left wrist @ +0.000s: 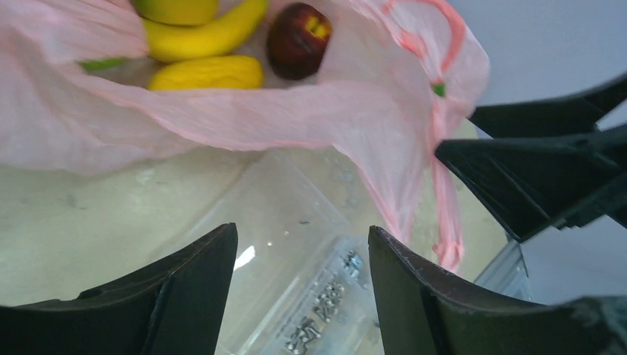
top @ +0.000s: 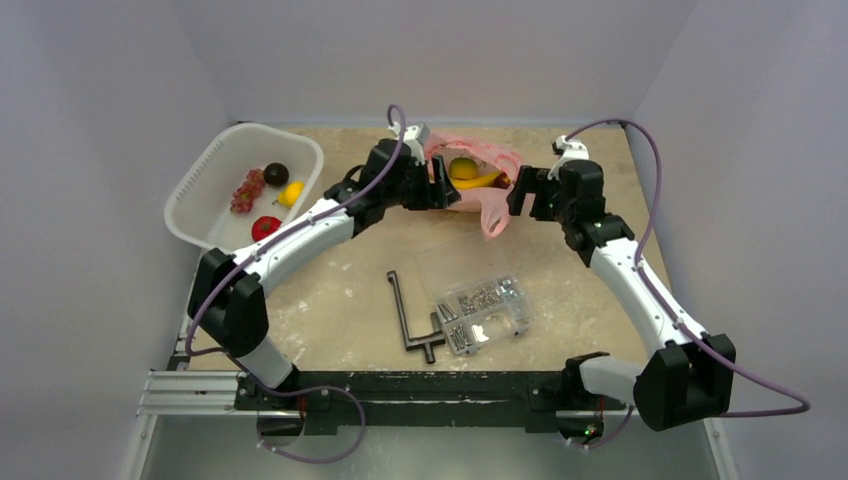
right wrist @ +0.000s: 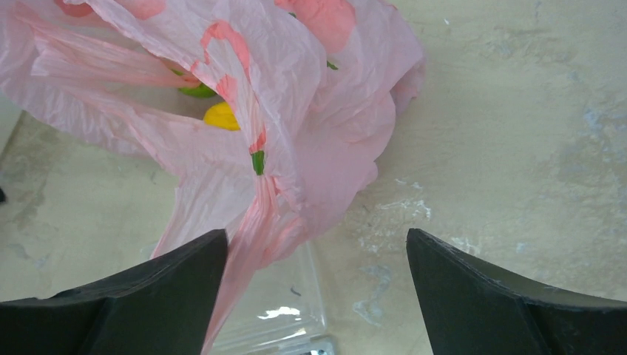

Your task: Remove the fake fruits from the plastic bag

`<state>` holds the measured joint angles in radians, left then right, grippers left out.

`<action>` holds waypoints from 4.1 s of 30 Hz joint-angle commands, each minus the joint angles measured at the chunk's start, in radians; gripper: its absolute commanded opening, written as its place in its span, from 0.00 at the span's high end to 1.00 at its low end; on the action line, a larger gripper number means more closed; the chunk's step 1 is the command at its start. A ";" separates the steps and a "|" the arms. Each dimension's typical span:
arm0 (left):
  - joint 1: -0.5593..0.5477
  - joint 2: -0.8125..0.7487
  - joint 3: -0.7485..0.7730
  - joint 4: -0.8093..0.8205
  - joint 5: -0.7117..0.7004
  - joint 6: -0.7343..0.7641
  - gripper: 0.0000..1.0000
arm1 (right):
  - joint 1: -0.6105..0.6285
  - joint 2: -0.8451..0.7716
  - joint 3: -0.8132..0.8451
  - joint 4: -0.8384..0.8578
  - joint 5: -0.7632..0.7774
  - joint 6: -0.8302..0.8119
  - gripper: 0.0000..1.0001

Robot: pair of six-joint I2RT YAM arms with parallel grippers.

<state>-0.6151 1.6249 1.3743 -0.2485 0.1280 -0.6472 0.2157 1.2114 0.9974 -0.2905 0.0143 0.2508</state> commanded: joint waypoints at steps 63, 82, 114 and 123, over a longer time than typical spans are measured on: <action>-0.137 0.645 0.382 0.513 -0.271 -0.224 0.43 | 0.029 0.045 -0.284 0.435 -0.064 0.298 1.00; -0.189 0.816 0.565 0.298 -0.182 -0.264 0.30 | 0.027 0.002 -0.295 0.436 -0.049 0.320 1.00; -0.160 0.637 0.597 0.251 -0.121 -0.036 1.00 | 0.022 -0.121 -0.471 0.419 0.052 0.284 1.00; -0.146 0.541 0.541 0.197 -0.087 -0.008 1.00 | 0.022 -0.125 -0.462 0.417 0.084 0.267 1.00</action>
<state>-0.7738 2.2581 1.9324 -0.0277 0.0162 -0.6918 0.2409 1.1038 0.5152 0.1204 0.0566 0.5369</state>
